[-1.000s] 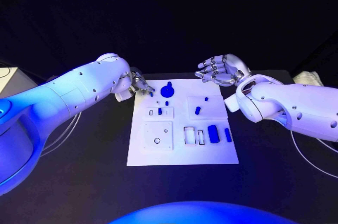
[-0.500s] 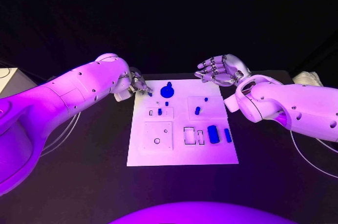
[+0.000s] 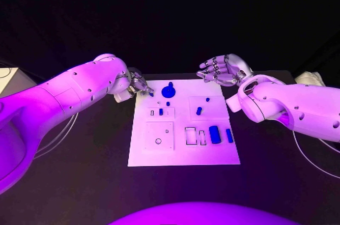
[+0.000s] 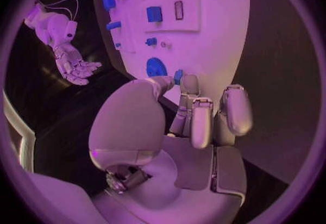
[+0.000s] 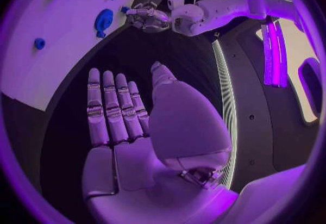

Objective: Assemble the parts on the task board

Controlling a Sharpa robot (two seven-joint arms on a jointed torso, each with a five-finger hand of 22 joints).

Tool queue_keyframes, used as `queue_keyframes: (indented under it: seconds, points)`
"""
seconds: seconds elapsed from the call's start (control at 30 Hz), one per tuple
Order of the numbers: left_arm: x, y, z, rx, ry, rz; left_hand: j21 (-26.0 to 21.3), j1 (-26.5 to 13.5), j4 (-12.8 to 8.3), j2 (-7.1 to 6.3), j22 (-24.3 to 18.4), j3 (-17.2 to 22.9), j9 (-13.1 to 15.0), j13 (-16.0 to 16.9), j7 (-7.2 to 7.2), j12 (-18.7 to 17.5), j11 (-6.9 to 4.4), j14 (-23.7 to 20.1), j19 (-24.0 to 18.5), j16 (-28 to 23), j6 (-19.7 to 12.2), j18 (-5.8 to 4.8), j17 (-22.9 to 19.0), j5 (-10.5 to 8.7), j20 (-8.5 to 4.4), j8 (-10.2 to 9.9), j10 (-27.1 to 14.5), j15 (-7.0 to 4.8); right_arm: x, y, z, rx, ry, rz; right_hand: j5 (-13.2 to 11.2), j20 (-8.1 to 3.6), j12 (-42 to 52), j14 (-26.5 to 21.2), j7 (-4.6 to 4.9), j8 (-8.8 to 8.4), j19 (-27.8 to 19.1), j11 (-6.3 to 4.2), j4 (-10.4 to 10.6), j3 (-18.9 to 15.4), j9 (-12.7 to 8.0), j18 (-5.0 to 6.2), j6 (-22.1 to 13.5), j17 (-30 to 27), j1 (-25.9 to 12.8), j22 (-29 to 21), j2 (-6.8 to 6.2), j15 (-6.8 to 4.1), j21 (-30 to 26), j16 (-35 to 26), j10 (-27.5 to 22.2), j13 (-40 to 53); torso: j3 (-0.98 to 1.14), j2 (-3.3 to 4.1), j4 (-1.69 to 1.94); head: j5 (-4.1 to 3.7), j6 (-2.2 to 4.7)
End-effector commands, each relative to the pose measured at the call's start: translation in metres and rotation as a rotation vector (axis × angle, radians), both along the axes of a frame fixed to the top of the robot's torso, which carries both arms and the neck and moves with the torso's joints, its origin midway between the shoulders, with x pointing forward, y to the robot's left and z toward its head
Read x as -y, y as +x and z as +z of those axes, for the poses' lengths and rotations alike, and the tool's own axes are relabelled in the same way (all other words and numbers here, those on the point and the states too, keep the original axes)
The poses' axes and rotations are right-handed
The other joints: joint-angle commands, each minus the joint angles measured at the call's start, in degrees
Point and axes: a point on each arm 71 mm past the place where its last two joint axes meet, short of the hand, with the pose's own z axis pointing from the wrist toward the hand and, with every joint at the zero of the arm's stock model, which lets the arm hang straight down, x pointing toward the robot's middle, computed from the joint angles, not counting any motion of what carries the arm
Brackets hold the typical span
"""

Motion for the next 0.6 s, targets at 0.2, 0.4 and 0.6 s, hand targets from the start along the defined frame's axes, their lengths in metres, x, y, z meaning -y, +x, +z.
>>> queue_keyframes:
  seconds: [0.2, 0.4, 0.6]
  points:
    - [-0.004, -0.009, 0.009, 0.009, -0.093, 0.009, 1.34, -4.28, -11.69, -2.46, 1.76, 13.82, 4.27, 3.78, -0.64, 2.86, -0.58, 4.2, 1.51, 0.83, 1.57, 0.29, 10.6, 5.02, -0.54, 1.15, 3.58, -0.78, 0.004, 0.0, 0.0, 0.0, 0.003, 0.001, 0.4, 0.08, -0.44, 0.06, 3.21, -0.27, -0.43, 0.18, 0.0, 0.37, -0.07, 0.3, 0.42, -0.11, 0.25, -0.09, -0.09, 0.39, -0.13, -0.34, 0.43, 0.02, 0.0, -0.62, 0.59, -0.12, -0.3]
    - [-0.009, -0.021, 0.015, 0.024, -0.099, -0.009, 2.11, -6.67, -13.29, -3.64, 3.15, 14.89, 4.58, 6.57, -1.41, 4.73, -1.31, 4.91, 2.56, 1.74, 3.26, 0.0, 12.26, 11.15, -1.17, 1.65, 6.41, -1.46, 0.007, 0.0, 0.0, -0.003, 0.001, -0.005, 0.4, 0.08, -0.44, 0.06, 3.21, -0.27, -0.43, 0.18, 0.0, 0.37, -0.07, 0.3, 0.42, -0.11, 0.25, -0.09, -0.09, 0.39, -0.13, -0.34, 0.43, 0.02, -0.03, -0.98, 0.97, 0.04, -0.74]
    - [-0.009, -0.032, 0.019, 0.045, -0.088, -0.029, 2.58, -7.45, -13.91, -3.86, 4.05, 15.33, 4.63, 7.57, -1.71, 5.3, -1.61, 5.12, 3.21, 2.04, 3.89, -0.2, 12.81, 12.52, -1.46, 1.74, 7.45, -1.74, 0.008, 0.0, 0.0, -0.006, 0.0, -0.007, 0.43, 0.09, -0.53, 0.08, 3.23, -0.29, -0.46, 0.19, 0.02, 0.39, -0.09, 0.3, 0.46, -0.22, 0.16, -0.19, -0.13, 0.4, -0.12, -0.41, 0.51, 0.01, -0.09, -1.31, 1.32, -0.1, -1.15]
